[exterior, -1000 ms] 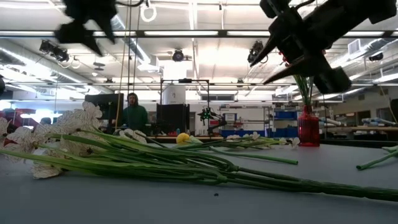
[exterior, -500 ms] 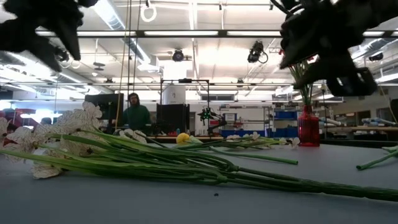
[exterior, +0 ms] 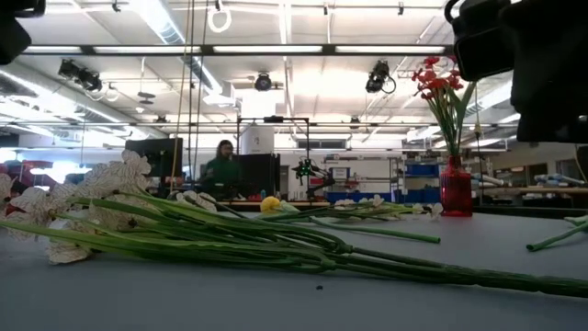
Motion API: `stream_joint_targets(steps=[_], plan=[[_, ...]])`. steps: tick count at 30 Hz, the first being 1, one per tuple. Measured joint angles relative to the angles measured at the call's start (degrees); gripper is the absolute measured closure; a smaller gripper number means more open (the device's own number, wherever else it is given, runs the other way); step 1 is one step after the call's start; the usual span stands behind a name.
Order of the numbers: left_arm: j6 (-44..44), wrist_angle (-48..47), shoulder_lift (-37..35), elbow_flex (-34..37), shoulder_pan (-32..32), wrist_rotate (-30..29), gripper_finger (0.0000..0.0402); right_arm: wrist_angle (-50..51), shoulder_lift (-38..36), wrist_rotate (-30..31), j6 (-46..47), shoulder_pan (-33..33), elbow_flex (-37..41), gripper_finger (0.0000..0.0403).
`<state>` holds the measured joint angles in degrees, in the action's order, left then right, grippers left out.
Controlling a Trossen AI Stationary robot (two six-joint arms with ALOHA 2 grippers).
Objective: Sort flowers into vase by color
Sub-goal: Put the red flowers into the red glass vase
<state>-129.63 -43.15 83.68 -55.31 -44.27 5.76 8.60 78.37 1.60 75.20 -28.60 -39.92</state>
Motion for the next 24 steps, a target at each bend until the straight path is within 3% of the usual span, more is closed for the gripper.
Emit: stream_joint_targets(steps=[6, 18, 24], plan=[[-0.70, 2.20, 6.83, -0.70, -0.39, 3.57, 0.0244, 1.09, 0.00, 0.47, -0.46, -0.59, 0.00, 0.0254], [0.68, -2.61, 8.43, -0.46, 2.73, 0.85, 0.0244, 1.55, 0.00, 0.27, 1.07, -3.15, 0.02, 0.0254], [0.74, -2.76, 11.69, -0.44, 3.65, 2.46, 0.0245, 1.48, 0.00, 0.25, 1.09, -3.92, 0.02, 0.0254]])
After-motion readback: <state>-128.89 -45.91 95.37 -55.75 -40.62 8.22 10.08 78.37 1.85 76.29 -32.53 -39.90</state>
